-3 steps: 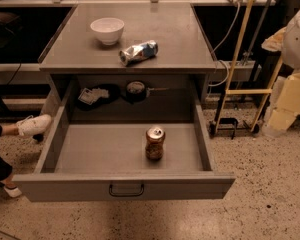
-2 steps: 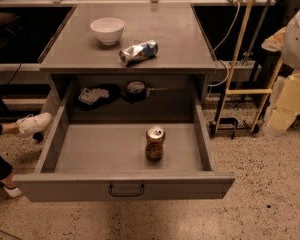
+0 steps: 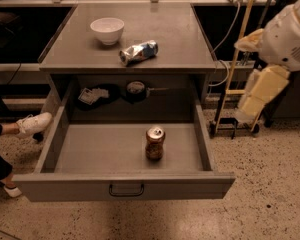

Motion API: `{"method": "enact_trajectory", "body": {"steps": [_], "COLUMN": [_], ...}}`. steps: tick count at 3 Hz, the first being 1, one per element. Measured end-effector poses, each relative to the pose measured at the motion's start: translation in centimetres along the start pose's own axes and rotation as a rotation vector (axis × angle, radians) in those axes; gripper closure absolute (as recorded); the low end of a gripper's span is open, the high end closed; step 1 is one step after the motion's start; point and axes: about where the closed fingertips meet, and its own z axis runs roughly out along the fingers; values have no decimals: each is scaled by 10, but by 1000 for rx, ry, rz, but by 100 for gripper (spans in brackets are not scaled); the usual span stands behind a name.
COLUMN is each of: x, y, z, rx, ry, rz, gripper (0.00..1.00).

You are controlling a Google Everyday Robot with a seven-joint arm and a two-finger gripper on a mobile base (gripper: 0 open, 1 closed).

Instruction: Pick orange can from top drawer and place on counter

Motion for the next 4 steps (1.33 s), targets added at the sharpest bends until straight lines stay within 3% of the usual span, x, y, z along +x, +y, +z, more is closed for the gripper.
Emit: {"method": "enact_trajectory", "body": {"steps": [1,2,3,4], "x": [-31,-46,-49,-50], "y": [-28,-40,-40,-40], "z": [41,74,92,94], "rx": [-84,-151,-147,-145], "ry": [-218,-367,-425,-427], "rz": [-12,11,31,33], "gripper": [0,0,0,0]}}
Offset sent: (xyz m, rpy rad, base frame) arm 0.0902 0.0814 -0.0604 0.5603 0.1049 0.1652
